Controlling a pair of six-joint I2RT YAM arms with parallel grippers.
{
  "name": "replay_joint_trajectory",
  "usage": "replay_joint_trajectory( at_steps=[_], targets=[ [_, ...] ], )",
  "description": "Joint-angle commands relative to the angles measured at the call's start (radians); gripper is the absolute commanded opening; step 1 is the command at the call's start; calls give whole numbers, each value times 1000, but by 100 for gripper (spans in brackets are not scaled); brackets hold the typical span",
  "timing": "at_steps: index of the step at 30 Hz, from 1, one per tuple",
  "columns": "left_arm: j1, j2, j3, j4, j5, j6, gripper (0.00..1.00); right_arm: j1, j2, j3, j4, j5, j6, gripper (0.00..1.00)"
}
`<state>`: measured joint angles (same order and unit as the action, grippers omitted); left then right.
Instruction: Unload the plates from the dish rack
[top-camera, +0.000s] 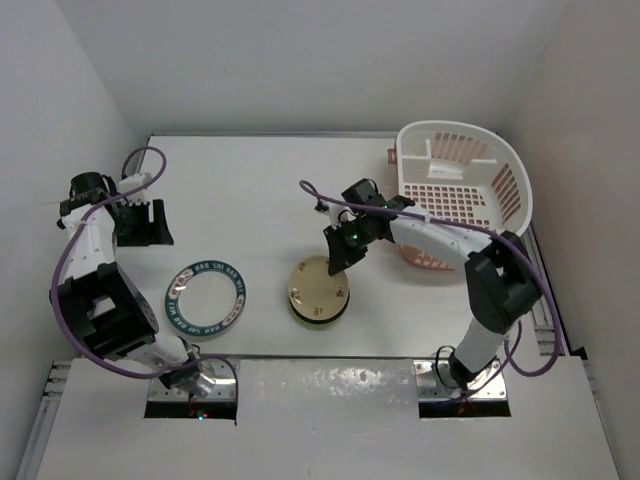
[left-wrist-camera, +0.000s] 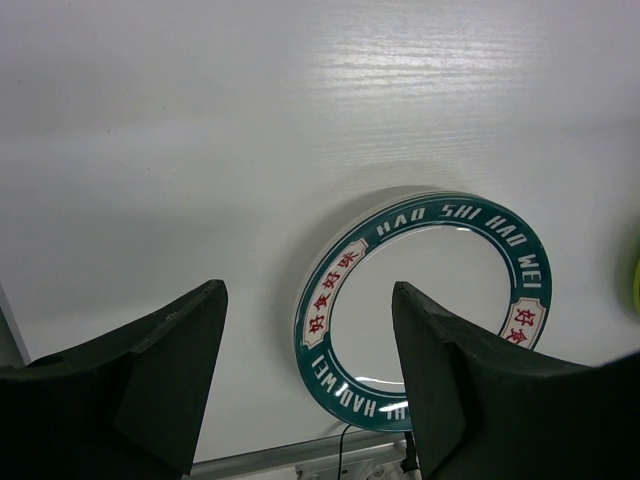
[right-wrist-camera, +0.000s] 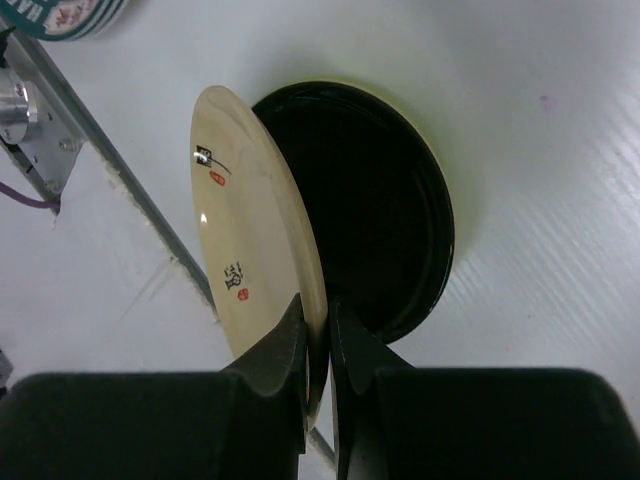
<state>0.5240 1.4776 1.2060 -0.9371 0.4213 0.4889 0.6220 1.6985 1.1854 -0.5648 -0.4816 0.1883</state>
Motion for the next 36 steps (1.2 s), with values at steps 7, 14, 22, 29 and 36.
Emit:
replay_joint_trajectory(
  at_steps=[7, 14, 22, 29, 36],
  targets=[
    [-7, -22, 1, 21, -7, 5, 65, -1, 101, 14, -10, -77, -4, 17],
    [-9, -19, 4, 21, -9, 8, 65, 1, 193, 124, -171, 70, -84, 60],
    [-7, -17, 6, 21, -7, 7, 65, 30, 256, 177, -239, 207, -99, 67],
    [-7, -14, 6, 21, -13, 7, 65, 59, 271, 218, -231, 207, -81, 61],
    [-7, -16, 26, 21, -30, 5, 65, 55, 146, 373, -256, 294, -53, 73]
  ],
)
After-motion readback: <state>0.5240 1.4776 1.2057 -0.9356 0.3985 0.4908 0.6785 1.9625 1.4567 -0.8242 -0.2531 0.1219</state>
